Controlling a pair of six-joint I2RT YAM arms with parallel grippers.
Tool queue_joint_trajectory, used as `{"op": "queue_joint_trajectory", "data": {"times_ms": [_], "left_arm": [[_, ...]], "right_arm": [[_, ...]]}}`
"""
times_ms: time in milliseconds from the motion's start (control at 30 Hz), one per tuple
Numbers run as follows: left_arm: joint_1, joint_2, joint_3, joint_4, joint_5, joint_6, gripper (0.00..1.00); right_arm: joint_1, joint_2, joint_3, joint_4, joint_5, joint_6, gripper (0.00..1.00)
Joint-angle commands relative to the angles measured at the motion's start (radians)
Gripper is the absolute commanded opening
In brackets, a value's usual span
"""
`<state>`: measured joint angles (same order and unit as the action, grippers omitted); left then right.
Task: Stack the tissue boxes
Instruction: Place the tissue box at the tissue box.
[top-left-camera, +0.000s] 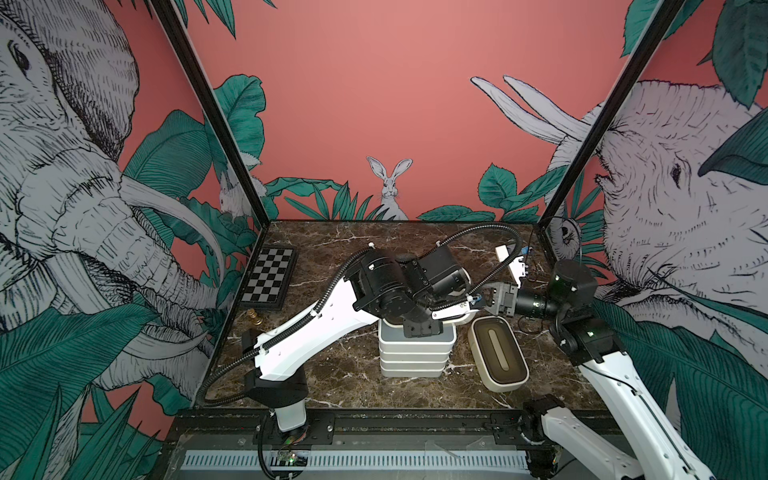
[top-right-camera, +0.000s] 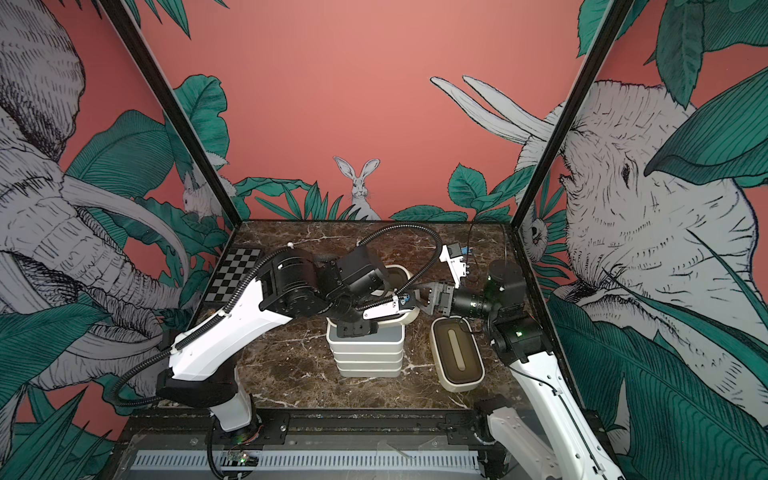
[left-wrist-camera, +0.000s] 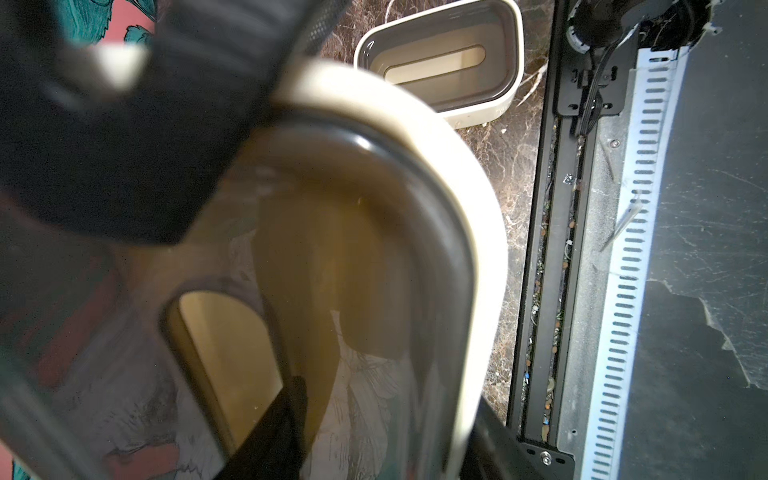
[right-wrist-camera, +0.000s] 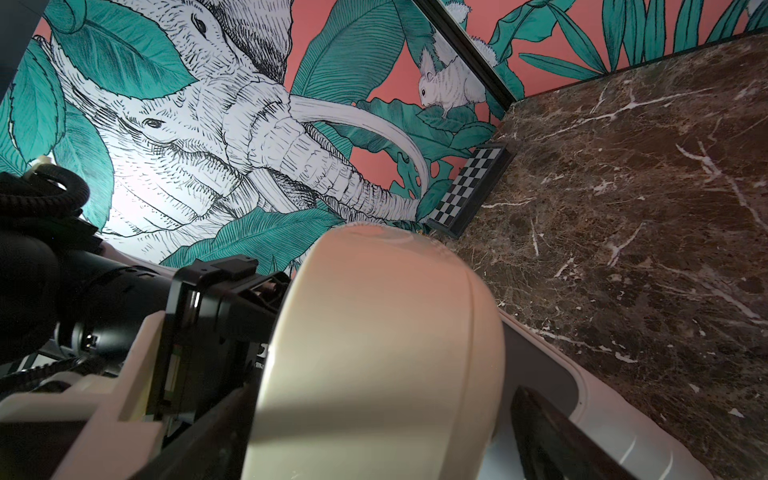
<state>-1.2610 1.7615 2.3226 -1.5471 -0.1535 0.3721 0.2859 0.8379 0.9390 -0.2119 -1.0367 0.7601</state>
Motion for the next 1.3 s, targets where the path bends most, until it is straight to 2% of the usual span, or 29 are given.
{"op": "queue_joint_trajectory", "data": {"times_ms": [0, 100, 467, 633, 933, 1267], "left_arm": [[-0.005, 0.008, 0.046, 0.047, 0.009, 0.037, 0.33], [-0.004, 0.022, 0.065, 0.042, 0.015, 0.041, 0.33], [-0.005, 0.037, 0.084, 0.005, -0.026, 0.025, 0.33], [-0.004, 0.036, 0.087, 0.011, -0.033, 0.027, 0.38], [-0.004, -0.03, -0.017, 0.078, -0.02, 0.035, 0.49], [-0.004, -0.11, -0.163, 0.174, -0.021, 0.033, 0.66]], "right_arm": [[-0.002, 0.008, 0.022, 0.019, -0.025, 0.002, 0.95], [-0.002, 0.009, 0.036, -0.028, 0.009, -0.022, 0.92], [-0.003, 0.012, 0.058, -0.108, 0.03, -0.071, 0.67], [-0.002, 0.019, 0.06, -0.093, 0.032, -0.061, 0.58], [-0.003, 0.022, 0.054, -0.052, 0.051, -0.022, 0.51], [-0.003, 0.015, 0.034, -0.055, 0.053, -0.024, 0.51]]}}
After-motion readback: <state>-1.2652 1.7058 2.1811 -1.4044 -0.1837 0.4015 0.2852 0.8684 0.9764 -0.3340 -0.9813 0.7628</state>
